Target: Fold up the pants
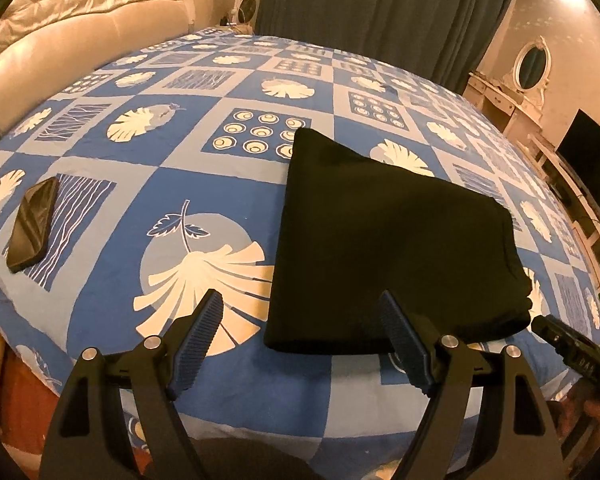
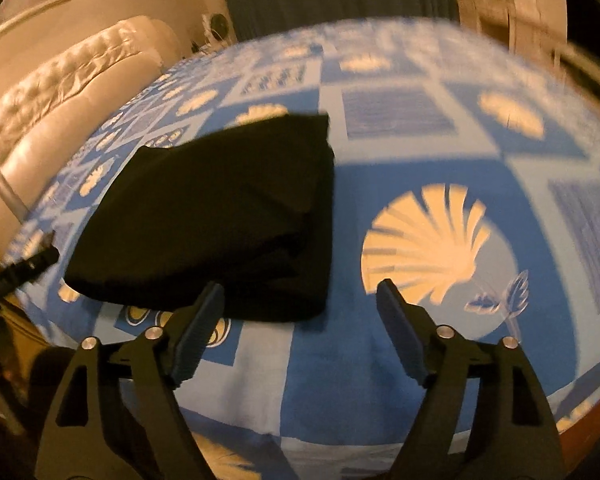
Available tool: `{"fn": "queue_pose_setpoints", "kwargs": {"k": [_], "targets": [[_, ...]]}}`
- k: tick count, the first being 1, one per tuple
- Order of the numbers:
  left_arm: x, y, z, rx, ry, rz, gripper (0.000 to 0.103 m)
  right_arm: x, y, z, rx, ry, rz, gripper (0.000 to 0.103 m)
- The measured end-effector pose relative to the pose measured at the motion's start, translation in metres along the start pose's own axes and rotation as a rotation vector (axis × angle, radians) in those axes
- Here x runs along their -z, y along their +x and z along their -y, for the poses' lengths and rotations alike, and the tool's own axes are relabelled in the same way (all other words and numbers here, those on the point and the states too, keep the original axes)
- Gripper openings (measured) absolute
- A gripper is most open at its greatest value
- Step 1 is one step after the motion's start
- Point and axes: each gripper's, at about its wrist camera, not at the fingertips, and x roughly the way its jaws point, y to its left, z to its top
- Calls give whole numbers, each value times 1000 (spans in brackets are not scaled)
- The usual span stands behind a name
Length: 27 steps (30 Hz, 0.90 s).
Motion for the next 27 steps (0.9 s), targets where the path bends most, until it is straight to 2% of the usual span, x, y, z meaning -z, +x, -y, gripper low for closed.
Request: {"fn": "queue_pose_setpoints", "kwargs": {"k": [3, 7, 13, 16, 18, 27], "targets": [[3, -5, 0, -14, -15, 14, 79, 4, -7, -14, 45, -75, 52, 81], [8, -12, 3, -40, -5, 39, 79, 8, -11, -24, 56, -128, 83, 82], [15, -14, 17, -82, 71, 64, 79, 7, -16, -28, 59, -119, 87, 82], [16, -14, 22, -79, 90, 76, 79, 5, -18, -24, 66, -102, 103, 82], [17, -15, 24, -82, 93, 86, 79, 4, -20, -22, 74, -95, 113, 86], [21, -14, 32, -109, 109, 105, 79, 1, -19, -18, 71, -91, 120, 87]]}}
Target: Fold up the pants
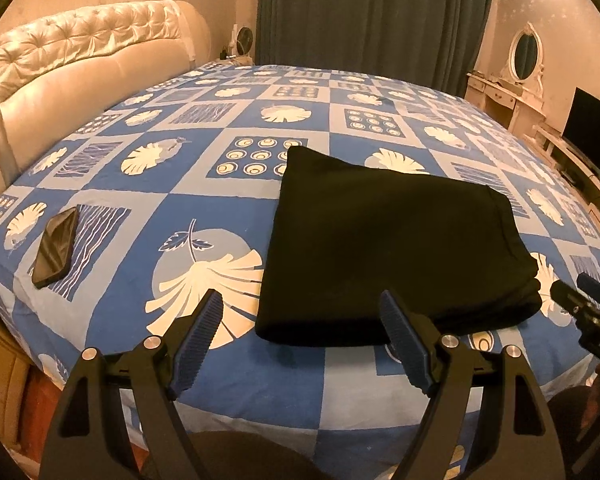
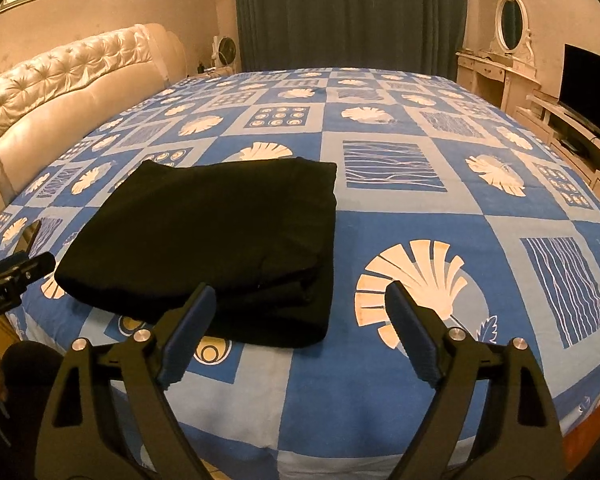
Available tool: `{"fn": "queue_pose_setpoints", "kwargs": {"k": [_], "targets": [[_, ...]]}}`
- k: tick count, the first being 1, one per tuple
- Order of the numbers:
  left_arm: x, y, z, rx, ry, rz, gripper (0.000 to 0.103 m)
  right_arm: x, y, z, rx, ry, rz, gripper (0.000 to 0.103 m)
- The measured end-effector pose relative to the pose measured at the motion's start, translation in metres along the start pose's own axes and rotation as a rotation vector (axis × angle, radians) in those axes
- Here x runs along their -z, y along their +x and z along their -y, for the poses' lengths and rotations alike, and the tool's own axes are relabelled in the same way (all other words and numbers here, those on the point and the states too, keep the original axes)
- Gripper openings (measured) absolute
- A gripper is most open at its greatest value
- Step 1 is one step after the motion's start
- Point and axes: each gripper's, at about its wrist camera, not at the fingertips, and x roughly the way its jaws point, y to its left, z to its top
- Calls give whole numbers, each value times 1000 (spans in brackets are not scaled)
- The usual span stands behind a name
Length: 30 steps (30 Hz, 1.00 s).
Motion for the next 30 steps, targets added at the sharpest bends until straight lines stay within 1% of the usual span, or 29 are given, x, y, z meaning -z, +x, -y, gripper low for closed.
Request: {"fn": "queue_pose_setpoints", "kwargs": {"k": [4, 9, 12, 16, 22, 30], "targets": [[-2, -1, 0, -20, -1, 4, 79, 3, 2, -2, 0, 5, -8, 87], [-5, 1, -6, -13, -48, -3, 79, 6, 4, -4, 1, 6, -16, 87], [-6, -1, -6, -19, -45, 9, 79, 7, 4, -5, 0, 8, -19, 87], [-7, -3, -2, -22, -16, 30, 79, 8, 4, -5, -2, 13, -23, 87], [-5, -1, -1, -20, -14, 21, 79, 9, 6, -2, -3, 25, -31, 87], [-6, -3, 1, -19, -7, 34, 79, 9, 6, -2, -2, 25, -32, 87]]}}
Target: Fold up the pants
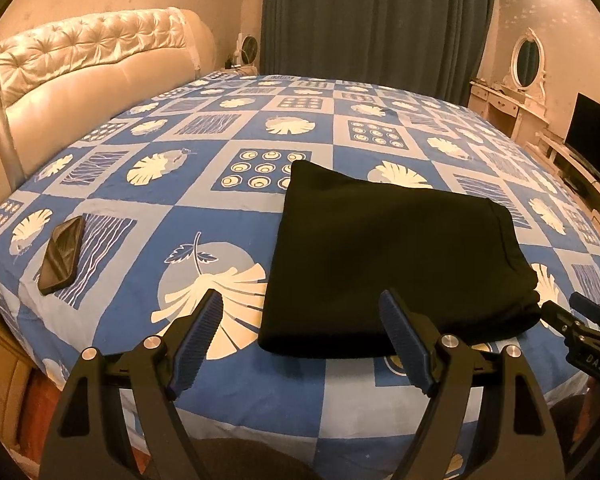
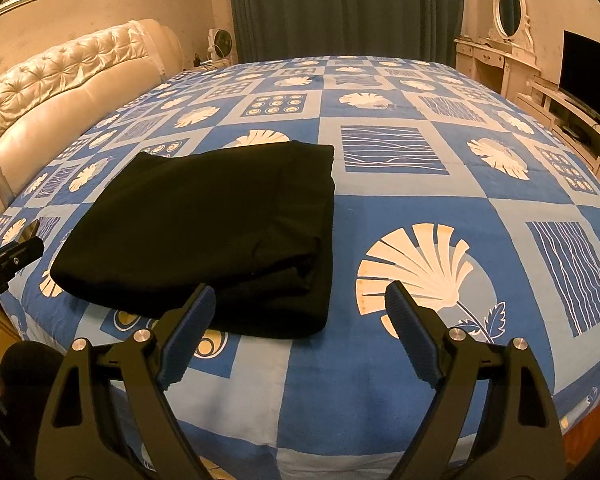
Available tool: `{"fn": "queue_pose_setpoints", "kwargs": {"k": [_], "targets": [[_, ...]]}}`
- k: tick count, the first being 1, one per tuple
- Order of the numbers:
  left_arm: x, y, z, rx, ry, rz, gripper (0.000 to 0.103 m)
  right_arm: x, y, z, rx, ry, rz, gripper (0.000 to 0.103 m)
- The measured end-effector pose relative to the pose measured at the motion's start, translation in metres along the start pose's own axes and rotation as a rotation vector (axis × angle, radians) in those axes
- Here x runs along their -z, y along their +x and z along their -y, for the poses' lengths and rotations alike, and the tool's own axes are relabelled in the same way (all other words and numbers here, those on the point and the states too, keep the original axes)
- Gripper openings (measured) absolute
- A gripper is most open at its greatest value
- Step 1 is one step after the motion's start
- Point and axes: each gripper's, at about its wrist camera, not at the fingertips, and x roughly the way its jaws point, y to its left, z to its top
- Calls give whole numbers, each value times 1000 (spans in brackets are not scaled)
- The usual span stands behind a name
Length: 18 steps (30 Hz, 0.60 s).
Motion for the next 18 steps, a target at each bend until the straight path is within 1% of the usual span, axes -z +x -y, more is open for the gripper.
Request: {"fn": "queue_pose_setpoints", "kwargs": {"k": [18], "targets": [[0, 1, -1, -14, 2, -9, 79, 2, 4, -1, -7, -5, -13, 87]]}}
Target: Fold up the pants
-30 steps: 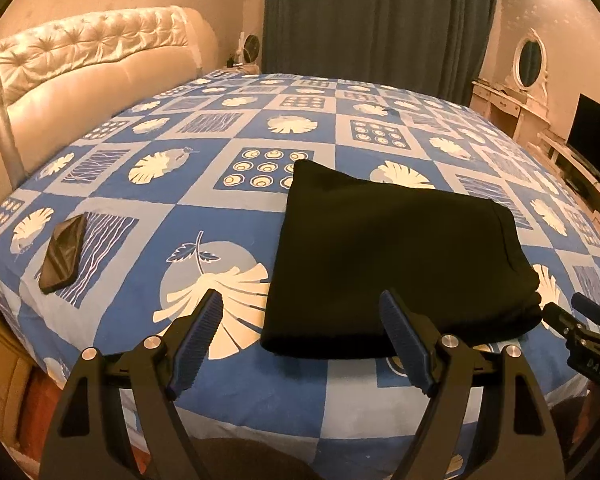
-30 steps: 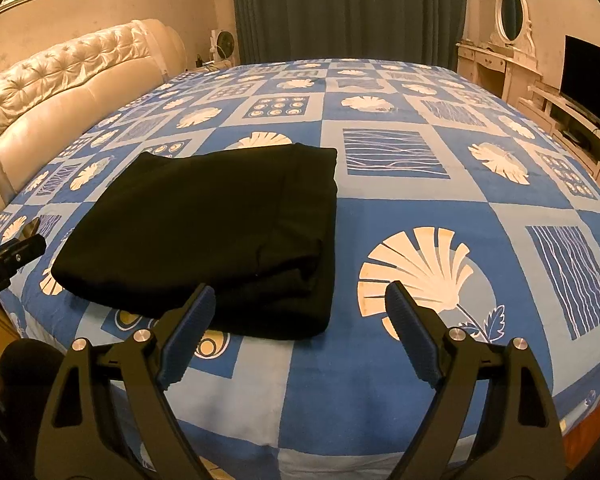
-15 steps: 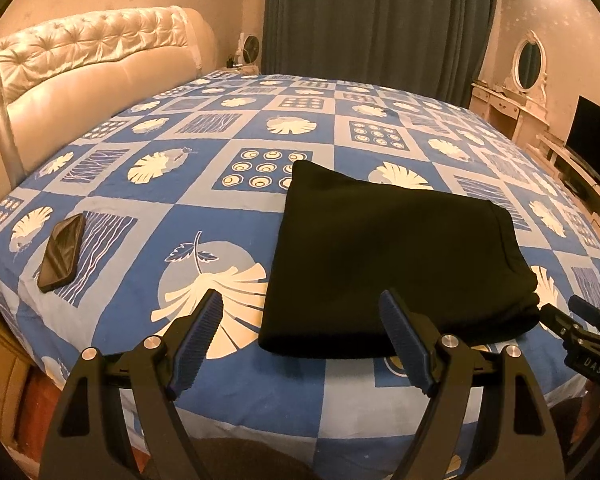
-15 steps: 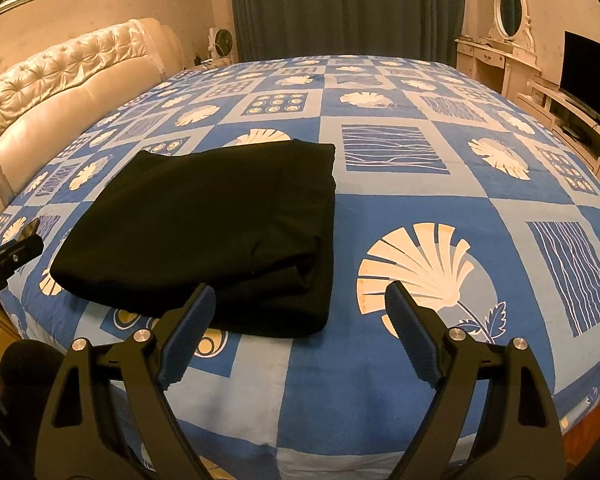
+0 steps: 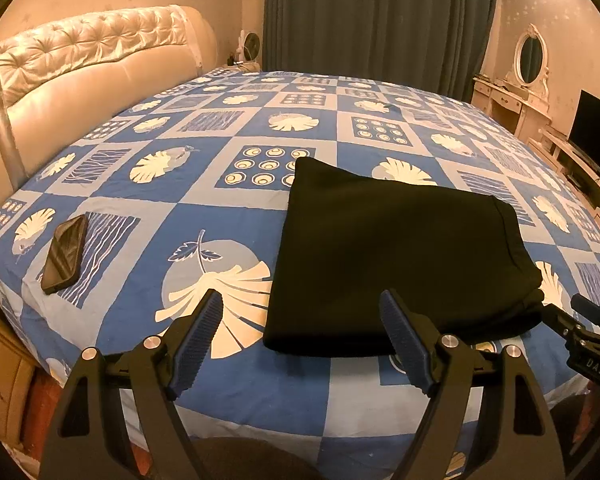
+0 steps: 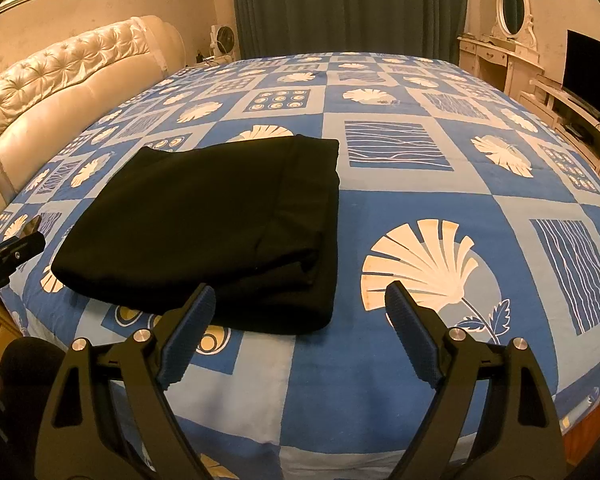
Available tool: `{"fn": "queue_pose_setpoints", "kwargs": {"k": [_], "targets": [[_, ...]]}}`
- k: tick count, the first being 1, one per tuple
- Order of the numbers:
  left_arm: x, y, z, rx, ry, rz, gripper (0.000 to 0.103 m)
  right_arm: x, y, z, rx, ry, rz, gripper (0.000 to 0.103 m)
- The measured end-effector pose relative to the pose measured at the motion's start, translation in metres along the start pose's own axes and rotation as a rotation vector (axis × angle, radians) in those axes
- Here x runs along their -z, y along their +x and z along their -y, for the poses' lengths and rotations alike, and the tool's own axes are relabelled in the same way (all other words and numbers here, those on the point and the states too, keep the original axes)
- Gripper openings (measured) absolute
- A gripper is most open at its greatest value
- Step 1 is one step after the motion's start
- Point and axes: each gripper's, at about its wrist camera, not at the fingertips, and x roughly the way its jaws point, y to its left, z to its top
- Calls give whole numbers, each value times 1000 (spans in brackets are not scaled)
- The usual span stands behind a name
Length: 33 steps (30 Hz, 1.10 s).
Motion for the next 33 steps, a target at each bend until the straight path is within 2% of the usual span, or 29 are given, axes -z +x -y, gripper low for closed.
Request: {"fn": "queue_pose_setpoints", "kwargs": {"k": [33], "targets": [[-6, -4, 2, -55, 25, 31, 79, 5, 5, -4, -18, -11, -28, 87]]}}
